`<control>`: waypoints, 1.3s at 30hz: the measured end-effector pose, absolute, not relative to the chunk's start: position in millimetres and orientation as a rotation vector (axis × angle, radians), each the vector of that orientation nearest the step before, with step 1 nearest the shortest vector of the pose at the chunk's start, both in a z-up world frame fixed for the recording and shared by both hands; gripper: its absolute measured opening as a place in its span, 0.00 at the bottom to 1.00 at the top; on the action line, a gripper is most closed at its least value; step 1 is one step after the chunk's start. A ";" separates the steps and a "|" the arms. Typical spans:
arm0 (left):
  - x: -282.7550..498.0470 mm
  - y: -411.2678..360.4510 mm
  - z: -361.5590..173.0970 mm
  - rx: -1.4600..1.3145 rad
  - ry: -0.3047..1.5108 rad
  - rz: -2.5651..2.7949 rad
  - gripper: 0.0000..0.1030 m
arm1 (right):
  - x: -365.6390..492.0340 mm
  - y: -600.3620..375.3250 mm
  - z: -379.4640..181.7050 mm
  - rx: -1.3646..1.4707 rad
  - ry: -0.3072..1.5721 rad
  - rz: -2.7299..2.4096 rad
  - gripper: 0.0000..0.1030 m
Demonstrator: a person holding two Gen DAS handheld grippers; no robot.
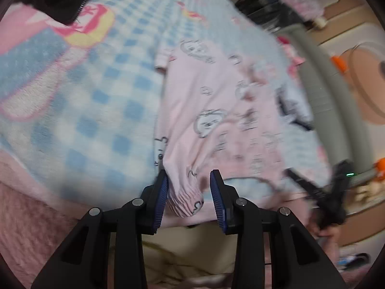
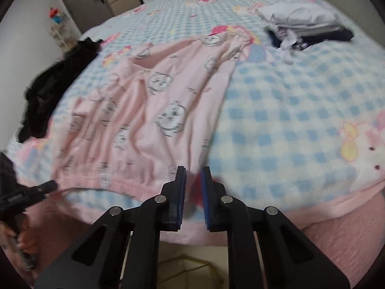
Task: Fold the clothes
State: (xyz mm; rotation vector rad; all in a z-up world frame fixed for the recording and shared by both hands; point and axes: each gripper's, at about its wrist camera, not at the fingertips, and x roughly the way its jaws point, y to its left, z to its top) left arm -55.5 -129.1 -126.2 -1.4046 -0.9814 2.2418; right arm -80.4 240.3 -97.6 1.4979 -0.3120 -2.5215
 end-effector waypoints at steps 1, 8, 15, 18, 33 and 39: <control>-55.5 -132.6 -130.1 -1.389 -1.028 2.218 0.37 | -82.4 239.2 -98.5 1.494 -0.337 -2.487 0.23; -67.7 -124.2 -138.4 -1.428 -1.025 2.218 0.39 | -103.1 221.9 -125.5 1.582 -0.398 -2.423 0.58; -68.1 -113.6 -127.3 -1.318 -0.991 2.204 0.20 | -114.3 206.8 -113.1 1.498 -0.385 -2.401 0.15; -74.3 -113.8 -150.4 -1.426 -1.028 2.141 0.35 | -115.3 213.7 -122.5 1.545 -0.402 -2.376 0.27; -73.4 -96.4 -163.2 -1.499 -0.972 2.138 0.25 | -105.0 211.8 -140.6 1.564 -0.381 -2.388 0.20; -58.5 -93.7 -120.7 -1.372 -0.837 2.298 0.17 | -94.4 220.5 -109.4 1.451 -0.390 -2.451 0.04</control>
